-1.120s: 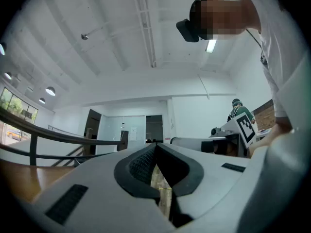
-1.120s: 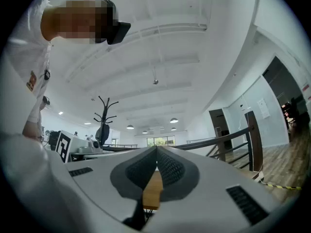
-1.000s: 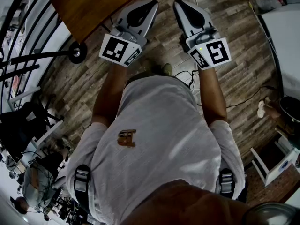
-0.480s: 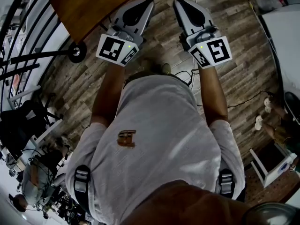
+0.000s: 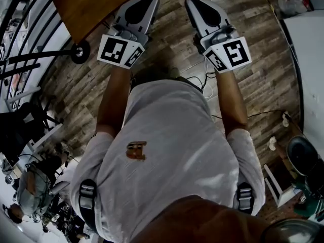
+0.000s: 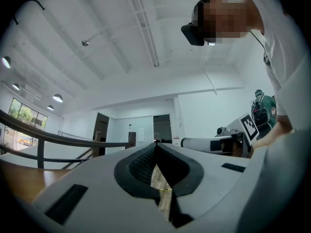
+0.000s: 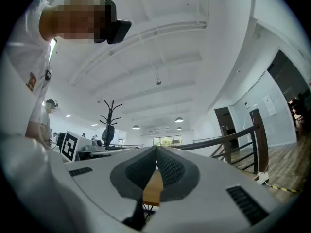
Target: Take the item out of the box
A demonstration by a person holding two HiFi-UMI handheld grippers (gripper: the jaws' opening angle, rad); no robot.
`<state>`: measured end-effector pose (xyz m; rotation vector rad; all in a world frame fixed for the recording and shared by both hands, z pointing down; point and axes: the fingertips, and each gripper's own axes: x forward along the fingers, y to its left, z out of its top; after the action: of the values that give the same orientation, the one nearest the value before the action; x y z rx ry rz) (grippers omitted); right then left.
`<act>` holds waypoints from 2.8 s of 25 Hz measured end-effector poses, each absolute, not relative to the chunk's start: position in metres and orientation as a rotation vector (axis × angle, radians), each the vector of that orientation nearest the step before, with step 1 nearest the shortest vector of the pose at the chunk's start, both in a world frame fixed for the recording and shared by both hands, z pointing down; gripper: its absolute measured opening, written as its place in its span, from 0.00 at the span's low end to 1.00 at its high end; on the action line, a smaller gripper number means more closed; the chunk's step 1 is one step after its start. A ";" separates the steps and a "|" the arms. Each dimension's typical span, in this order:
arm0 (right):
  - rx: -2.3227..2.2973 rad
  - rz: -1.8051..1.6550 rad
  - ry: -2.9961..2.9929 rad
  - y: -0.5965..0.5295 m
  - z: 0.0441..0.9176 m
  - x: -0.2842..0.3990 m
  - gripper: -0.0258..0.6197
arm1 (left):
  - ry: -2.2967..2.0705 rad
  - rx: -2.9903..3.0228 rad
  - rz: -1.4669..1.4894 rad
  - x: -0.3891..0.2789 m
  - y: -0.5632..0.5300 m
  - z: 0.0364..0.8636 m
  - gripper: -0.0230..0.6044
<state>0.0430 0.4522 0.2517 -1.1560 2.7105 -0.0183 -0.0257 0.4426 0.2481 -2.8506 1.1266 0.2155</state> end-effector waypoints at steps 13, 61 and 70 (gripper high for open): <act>-1.145 -0.024 2.730 0.421 0.276 0.078 0.09 | 1.164 -2.822 0.212 0.002 0.406 0.265 0.07; -1.159 0.070 2.845 -0.152 0.270 -0.003 0.09 | 1.176 -2.805 0.243 -0.087 -0.166 0.274 0.07; -1.021 0.122 2.943 -0.226 0.268 -0.006 0.09 | 1.300 -2.763 0.205 -0.087 -0.230 0.275 0.07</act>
<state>-0.0058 -0.2262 0.2681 -1.0214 2.9431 0.1217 -0.0870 -0.2304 0.2755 -2.7629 1.2997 0.2051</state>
